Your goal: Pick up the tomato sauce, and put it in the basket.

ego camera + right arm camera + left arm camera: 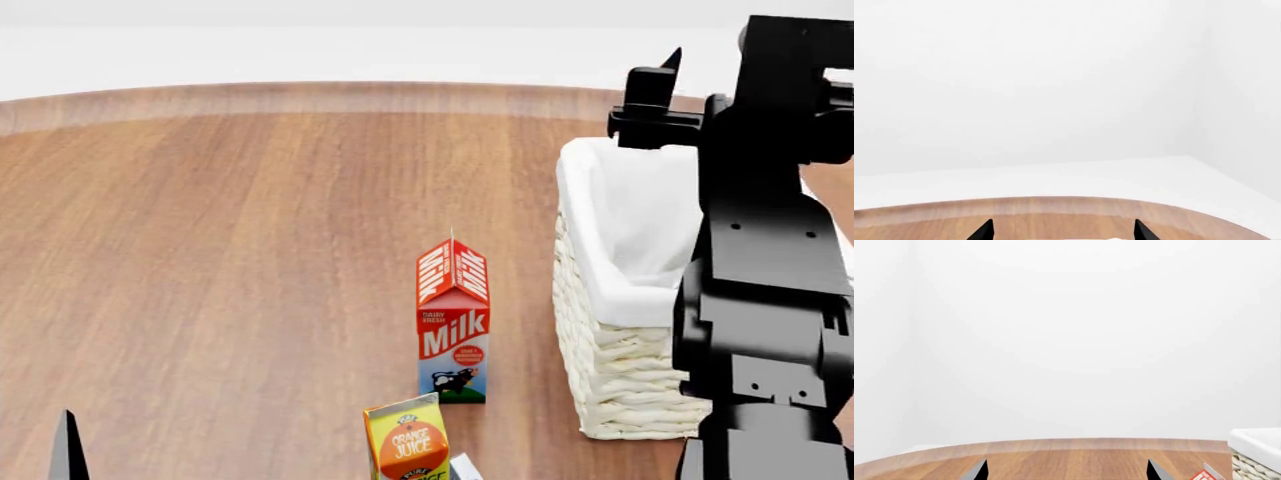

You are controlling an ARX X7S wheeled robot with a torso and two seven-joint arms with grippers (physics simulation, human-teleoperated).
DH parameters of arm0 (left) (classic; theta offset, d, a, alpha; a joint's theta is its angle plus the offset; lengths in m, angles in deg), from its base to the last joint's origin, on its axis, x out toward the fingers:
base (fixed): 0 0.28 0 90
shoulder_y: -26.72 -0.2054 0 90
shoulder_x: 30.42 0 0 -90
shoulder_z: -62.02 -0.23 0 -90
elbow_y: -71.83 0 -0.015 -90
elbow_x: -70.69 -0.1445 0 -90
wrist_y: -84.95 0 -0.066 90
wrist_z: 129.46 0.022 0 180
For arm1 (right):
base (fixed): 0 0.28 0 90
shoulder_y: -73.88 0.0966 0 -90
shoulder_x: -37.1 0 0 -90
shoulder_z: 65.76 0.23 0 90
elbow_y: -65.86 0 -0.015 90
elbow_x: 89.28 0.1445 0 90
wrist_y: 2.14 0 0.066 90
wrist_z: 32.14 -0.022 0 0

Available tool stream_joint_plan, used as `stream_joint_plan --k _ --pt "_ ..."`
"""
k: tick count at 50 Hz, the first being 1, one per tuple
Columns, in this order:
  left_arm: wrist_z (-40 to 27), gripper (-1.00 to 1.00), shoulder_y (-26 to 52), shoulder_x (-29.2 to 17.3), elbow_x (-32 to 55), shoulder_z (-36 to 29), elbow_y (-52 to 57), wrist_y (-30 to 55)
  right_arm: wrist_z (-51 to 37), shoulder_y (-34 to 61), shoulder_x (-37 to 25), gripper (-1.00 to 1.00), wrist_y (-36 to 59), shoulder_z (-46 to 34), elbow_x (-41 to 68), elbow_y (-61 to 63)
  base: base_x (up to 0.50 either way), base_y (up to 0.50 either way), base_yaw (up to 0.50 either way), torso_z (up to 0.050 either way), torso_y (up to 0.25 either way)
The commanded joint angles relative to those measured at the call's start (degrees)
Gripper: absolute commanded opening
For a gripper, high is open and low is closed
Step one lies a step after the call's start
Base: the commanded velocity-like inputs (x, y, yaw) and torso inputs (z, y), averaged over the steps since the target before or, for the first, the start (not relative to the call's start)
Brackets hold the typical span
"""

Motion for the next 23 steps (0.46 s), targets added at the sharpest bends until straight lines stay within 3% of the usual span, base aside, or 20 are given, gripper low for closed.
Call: stream_joint_plan --k 1,7,15,23 --pt "-0.3 1.0 -0.1 -0.3 0.0 -0.2 0.2 0.0 2.3 -12.2 -0.1 1.0 11.5 2.3 4.2 35.9 0.0 0.0 0.0 0.0 0.0" --pt "-0.4 1.0 0.1 -0.3 -0.3 -0.7 -0.1 0.0 2.2 -19.3 -1.2 1.0 18.7 3.6 6.9 56.7 0.0 0.0 0.0 0.0 0.0" --pt "-0.6 1.0 0.0 -0.5 -0.3 -0.9 0.0 0.0 1.1 -29.2 -1.4 1.0 20.3 5.4 8.8 74.6 0.0 0.0 0.0 0.0 0.0" --pt "-0.9 1.0 -0.1 -0.6 -0.3 -1.0 0.2 -0.1 0.8 -37.1 -0.5 1.0 18.5 6.9 10.6 83.0 0.0 0.0 0.0 0.0 0.0"
